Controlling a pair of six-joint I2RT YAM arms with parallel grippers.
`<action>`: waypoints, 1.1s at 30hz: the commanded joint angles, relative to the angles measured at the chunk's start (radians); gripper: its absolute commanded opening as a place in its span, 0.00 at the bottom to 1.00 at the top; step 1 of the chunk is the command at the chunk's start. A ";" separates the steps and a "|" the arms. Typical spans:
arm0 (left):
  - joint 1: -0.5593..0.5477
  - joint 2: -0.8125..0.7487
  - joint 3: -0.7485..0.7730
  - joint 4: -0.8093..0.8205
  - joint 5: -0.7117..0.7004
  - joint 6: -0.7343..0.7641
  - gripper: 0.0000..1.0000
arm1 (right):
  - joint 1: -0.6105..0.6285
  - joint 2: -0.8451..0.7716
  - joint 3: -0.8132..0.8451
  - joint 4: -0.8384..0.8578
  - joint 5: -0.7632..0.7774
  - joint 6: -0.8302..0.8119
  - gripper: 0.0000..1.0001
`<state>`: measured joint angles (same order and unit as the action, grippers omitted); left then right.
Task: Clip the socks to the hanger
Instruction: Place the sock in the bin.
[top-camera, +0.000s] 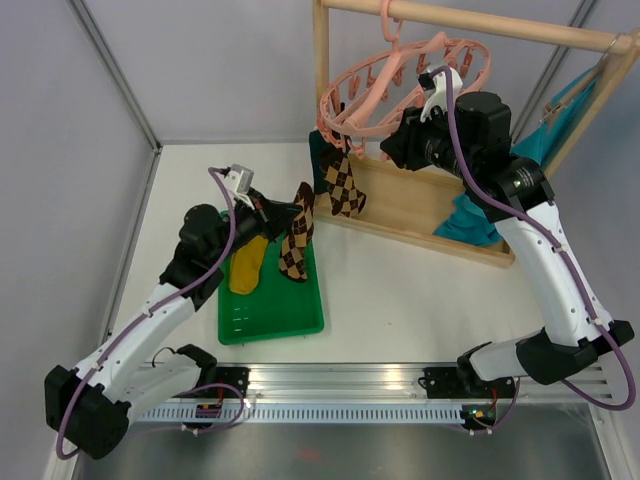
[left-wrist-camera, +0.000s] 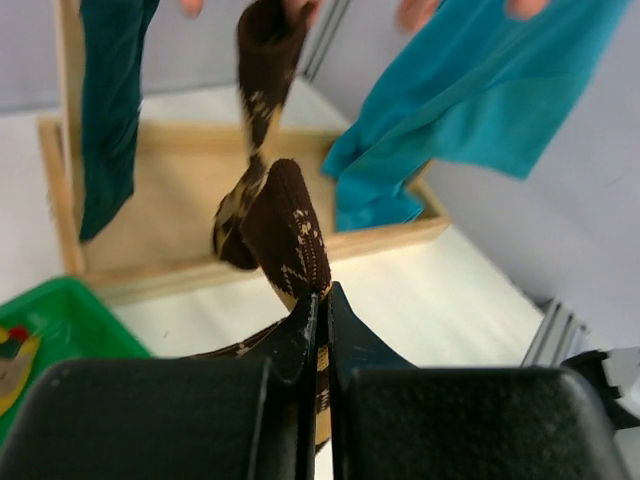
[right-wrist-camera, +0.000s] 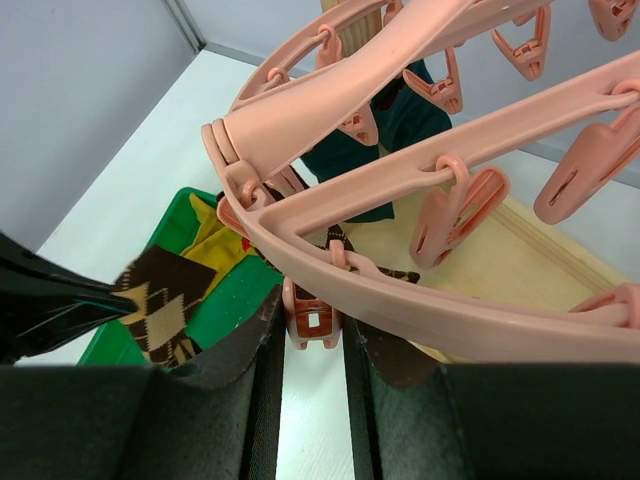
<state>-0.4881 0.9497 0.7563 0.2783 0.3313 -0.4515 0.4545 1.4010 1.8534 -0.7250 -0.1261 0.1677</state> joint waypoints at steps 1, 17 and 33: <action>0.002 0.078 0.069 -0.260 -0.075 0.128 0.02 | -0.004 -0.008 0.000 0.068 0.013 -0.008 0.00; 0.000 0.391 -0.008 -0.244 0.109 0.135 0.02 | -0.004 -0.017 -0.025 0.059 0.020 -0.013 0.00; 0.000 0.434 0.015 -0.272 0.039 0.120 0.52 | -0.004 -0.033 -0.046 0.070 0.023 -0.014 0.00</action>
<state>-0.4885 1.4322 0.7246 0.0181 0.4145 -0.3508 0.4541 1.3956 1.8175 -0.7097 -0.1078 0.1673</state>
